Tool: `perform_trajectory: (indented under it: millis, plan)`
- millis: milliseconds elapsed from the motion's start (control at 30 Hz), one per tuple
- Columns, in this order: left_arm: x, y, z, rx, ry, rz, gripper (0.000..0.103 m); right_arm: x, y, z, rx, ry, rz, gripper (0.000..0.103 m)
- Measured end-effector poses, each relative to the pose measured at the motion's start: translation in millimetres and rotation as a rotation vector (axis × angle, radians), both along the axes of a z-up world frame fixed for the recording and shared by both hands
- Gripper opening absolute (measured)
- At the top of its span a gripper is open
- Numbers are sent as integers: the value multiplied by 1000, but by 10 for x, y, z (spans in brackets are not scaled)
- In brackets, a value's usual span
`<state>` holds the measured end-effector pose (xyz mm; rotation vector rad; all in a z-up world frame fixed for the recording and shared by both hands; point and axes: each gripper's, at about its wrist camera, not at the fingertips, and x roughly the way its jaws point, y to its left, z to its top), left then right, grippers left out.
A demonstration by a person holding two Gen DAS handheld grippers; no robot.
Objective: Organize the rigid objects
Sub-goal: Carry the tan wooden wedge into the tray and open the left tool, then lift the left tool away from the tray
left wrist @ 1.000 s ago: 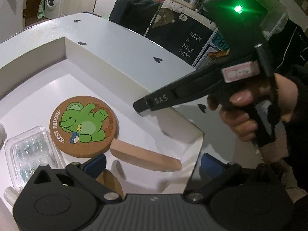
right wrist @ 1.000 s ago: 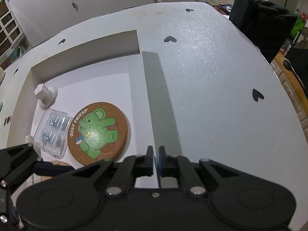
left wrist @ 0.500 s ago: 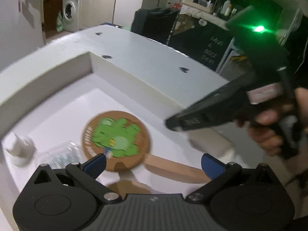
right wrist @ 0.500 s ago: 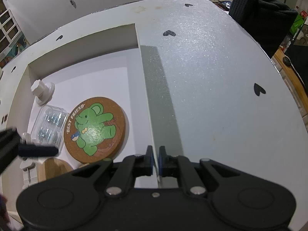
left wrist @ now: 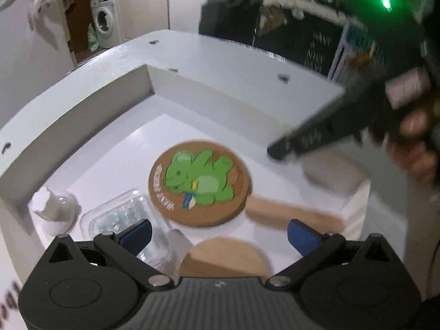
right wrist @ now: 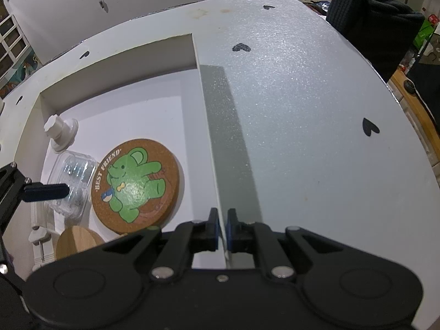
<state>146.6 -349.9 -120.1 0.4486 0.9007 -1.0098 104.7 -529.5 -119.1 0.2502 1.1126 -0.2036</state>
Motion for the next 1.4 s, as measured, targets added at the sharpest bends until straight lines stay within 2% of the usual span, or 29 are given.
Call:
perform_trajectory:
  millis: [67,233,500,600,767,1000,1233,1400]
  plan:
    - [29,-45,31,-23,11,21,103,-1,6,2,-2,1,1,7]
    - [5,-228,-34,18,-31,-6,103,-1,8,2,-2,1,1,7]
    - [12,-22,-32,64,-30,-38,103,-7,7,3,0,-1,0,7]
    - [-57,22,-76,119,-96,-50,103,-10,0,1,2,-3,-1,7]
    - [-27,104,3,47,-20,-27,103,-15,-6,2,1,-3,-1,7]
    - [-38,168,220,-47,45,-33,103,-12,-3,2,2,-3,0,7]
    - [-78,320,386,-80,56,-10,103,-12,1,3,1,-3,-1,7]
    - [-59,559,475,-90,48,42,103,-12,13,9,-3,-4,-2,7]
